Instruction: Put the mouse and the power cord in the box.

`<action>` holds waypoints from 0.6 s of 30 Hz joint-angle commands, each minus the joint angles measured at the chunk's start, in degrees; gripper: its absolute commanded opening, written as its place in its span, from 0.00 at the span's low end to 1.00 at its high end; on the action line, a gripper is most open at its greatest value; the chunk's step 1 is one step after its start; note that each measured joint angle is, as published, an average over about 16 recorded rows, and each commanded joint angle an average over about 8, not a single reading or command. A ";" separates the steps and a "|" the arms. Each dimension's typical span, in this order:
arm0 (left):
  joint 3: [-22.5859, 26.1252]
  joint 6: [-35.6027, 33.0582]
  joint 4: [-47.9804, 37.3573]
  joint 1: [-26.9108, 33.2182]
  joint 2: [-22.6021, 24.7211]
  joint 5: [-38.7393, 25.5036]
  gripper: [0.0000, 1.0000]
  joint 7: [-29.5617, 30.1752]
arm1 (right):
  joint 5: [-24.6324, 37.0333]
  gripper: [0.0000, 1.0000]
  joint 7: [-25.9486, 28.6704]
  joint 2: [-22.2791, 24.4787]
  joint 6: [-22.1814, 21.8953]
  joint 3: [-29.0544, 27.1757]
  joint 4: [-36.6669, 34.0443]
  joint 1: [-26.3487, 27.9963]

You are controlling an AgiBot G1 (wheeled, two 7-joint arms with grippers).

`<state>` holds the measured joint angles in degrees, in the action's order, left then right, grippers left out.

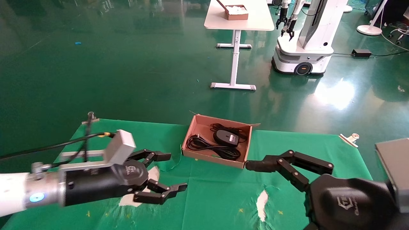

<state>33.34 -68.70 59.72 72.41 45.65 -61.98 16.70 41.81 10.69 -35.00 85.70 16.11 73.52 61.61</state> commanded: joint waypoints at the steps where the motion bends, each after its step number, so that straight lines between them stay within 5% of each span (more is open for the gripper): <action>1: -2.21 -2.17 1.77 -1.39 -1.36 2.57 1.00 -0.76 | -0.01 1.00 0.00 0.00 0.00 0.01 0.00 0.00; 18: -18.82 -18.47 15.13 -11.85 -11.62 21.89 1.00 -6.36 | -0.15 1.00 -0.04 0.09 0.02 0.02 0.04 -0.04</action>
<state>15.48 -86.23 74.06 61.16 34.63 -41.21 10.66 41.69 10.66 -34.93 85.71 16.14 73.55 61.58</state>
